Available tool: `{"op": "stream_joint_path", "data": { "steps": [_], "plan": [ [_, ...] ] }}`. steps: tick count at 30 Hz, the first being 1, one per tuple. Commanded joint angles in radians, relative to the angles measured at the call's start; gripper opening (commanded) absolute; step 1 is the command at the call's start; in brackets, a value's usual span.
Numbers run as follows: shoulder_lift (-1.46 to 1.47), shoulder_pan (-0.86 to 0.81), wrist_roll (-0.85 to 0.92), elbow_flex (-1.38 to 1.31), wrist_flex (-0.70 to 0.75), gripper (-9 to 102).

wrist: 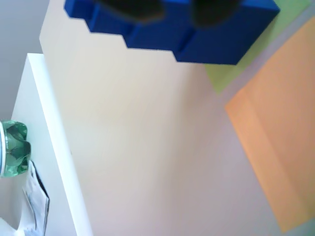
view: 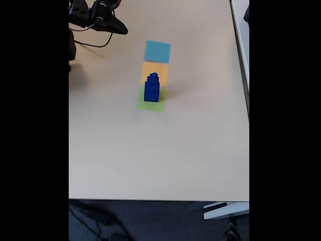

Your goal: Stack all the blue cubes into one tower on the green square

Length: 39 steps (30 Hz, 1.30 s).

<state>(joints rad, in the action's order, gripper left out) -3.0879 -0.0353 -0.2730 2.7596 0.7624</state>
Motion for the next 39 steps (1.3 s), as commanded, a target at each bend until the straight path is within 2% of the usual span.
{"op": "stream_joint_path", "data": {
  "steps": [1,9,16,30,39],
  "plan": [
    [-0.078,-0.012,0.014,0.037,-0.028,0],
    [-0.114,-0.098,-0.018,0.075,-0.02,0],
    [-0.293,-0.138,0.023,0.193,0.025,0],
    [-0.293,-0.178,0.066,0.417,-0.043,0],
    [-0.293,-0.19,0.166,0.42,0.112,0]
  ]
}}
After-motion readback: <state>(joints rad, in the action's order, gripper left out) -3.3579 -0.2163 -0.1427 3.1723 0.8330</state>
